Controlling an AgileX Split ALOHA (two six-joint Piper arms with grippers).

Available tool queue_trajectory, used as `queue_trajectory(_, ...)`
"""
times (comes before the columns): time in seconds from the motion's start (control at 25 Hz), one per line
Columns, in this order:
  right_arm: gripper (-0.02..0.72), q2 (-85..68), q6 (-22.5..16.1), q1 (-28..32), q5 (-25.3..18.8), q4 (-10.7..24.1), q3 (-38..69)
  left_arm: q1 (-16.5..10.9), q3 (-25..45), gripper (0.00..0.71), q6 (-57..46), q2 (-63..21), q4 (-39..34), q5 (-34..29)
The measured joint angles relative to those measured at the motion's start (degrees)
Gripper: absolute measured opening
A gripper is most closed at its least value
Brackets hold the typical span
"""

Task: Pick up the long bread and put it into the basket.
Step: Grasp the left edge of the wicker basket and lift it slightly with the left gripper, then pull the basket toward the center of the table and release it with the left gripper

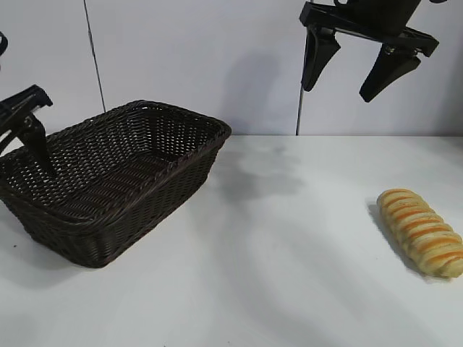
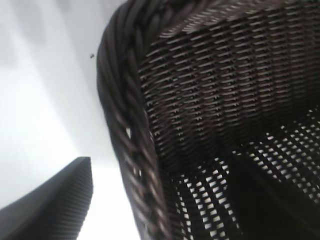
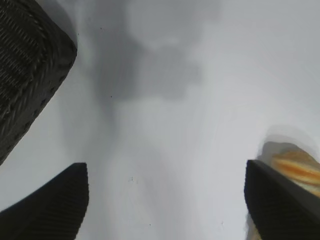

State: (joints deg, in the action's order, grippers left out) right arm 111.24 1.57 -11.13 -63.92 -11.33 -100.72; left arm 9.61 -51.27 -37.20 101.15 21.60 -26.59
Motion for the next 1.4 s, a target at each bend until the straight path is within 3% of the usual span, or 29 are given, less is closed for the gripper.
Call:
queue_trajectory(0.2, 0.612, 0.0, 0.0, 0.0, 0.0, 0.0, 0.0, 0.0, 0.0, 0.515, 0.0, 1.1, 0.3, 0.8)
queue_trajectory(0.64, 0.612, 0.0, 0.0, 0.0, 0.0, 0.0, 0.0, 0.0, -0.1, 0.099, -1.1, 1.1, 1.0, 0.8)
queue_trajectory(0.88, 0.612, 0.0, 0.0, 0.0, 0.0, 0.0, 0.0, 0.0, -1.7, 0.099, -0.6, 1.1, 1.1, -3.7)
queue_trajectory(1.16, 0.612, 0.0, 0.0, 0.0, 0.0, 0.0, 0.0, 0.0, -11.2, 0.099, 3.5, 1.1, 0.4, -13.6)
queue_trajectory(1.4, 0.612, 0.0, 0.0, 0.0, 0.0, 0.0, 0.0, 0.0, -17.0, 0.099, 8.3, 1.0, 0.4, -17.8)
